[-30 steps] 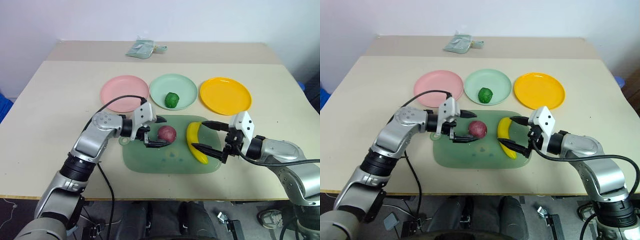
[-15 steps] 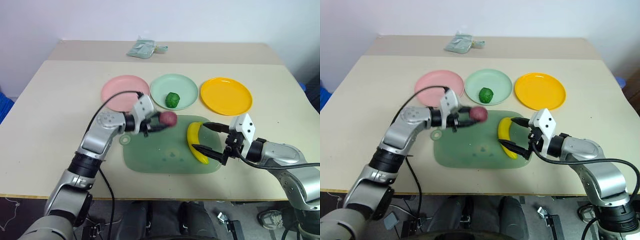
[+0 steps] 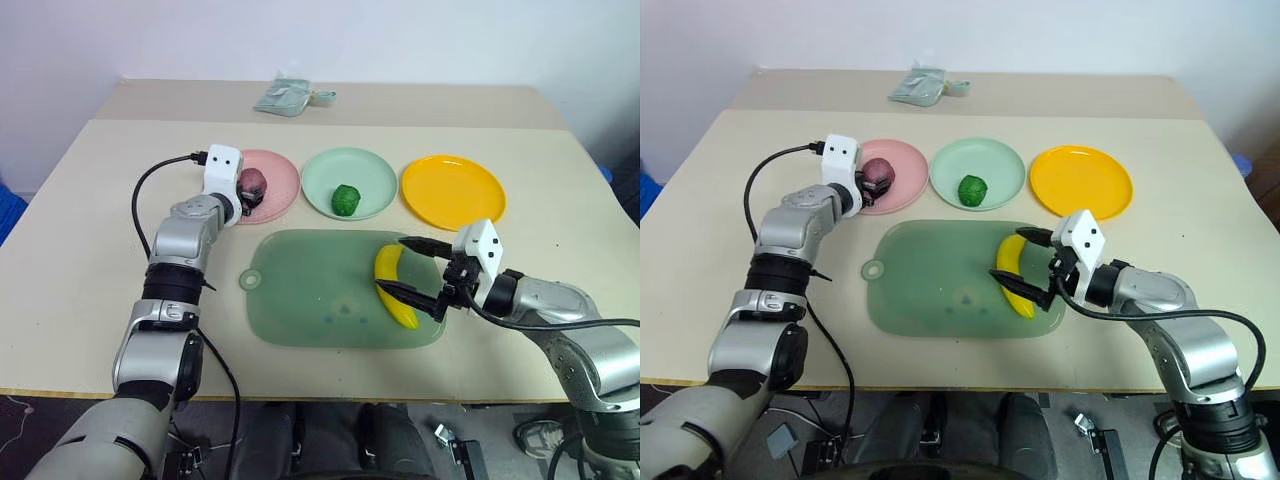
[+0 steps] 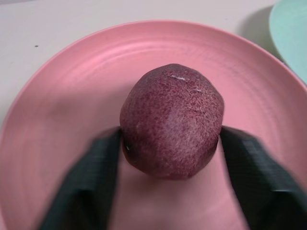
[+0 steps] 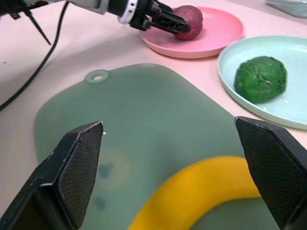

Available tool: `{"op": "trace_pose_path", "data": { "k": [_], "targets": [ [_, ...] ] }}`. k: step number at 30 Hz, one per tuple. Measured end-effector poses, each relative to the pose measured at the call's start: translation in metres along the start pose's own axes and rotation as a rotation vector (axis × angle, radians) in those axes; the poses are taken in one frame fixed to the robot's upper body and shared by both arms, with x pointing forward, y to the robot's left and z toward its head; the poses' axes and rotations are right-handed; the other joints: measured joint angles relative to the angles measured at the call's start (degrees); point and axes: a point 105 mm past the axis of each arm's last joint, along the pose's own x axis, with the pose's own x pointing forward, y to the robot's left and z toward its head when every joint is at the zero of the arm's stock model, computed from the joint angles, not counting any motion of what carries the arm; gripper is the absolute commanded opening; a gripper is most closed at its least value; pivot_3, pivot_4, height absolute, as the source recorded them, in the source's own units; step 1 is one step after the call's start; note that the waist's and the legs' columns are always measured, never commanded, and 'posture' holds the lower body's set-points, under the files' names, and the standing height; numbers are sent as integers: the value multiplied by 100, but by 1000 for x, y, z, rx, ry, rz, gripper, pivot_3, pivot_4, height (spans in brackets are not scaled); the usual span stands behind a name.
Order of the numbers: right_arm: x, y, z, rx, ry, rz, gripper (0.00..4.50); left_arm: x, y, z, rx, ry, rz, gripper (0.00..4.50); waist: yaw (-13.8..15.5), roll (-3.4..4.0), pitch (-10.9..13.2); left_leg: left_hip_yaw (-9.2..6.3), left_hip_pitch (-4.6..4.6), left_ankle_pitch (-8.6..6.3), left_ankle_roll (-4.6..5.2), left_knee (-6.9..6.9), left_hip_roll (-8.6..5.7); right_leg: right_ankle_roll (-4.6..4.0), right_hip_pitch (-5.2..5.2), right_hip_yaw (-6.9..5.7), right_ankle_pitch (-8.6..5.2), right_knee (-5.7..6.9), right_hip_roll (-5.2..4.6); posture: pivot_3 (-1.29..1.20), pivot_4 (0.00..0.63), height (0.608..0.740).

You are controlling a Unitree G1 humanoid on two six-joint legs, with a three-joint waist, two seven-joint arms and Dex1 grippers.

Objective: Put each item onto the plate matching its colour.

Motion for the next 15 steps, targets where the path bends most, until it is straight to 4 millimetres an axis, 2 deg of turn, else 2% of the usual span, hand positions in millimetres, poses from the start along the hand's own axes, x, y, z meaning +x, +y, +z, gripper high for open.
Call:
{"op": "trace_pose_path", "data": {
  "k": [6,10,13,15],
  "targets": [
    [4,-13,1,3,15,-116,4500,-17,14,13,-9,-97,-1,4457,-22,1,-1,0,1,2,-7,-4,2,0,-5,0,0,0,0,0,150,740],
    [9,-19,1,62,31,-197,4500,-51,25,17,64,-223,-79,4457,-85,2,-1,0,1,5,-13,-8,7,-2,-7,0,0,-3,0,0,150,740],
    [18,-13,4,131,25,-205,4500,-80,-2,15,154,-309,-289,4457,-107,4,-2,-7,0,5,-15,-5,3,-3,-2,-3,-1,-13,-5,0,150,740],
    [19,-11,-4,142,92,-234,4500,-104,-38,-1,217,-302,-511,4457,-138,7,-4,-7,2,3,-15,-7,0,-4,-1,-1,-1,-15,-10,0,150,740]
  ]
}}
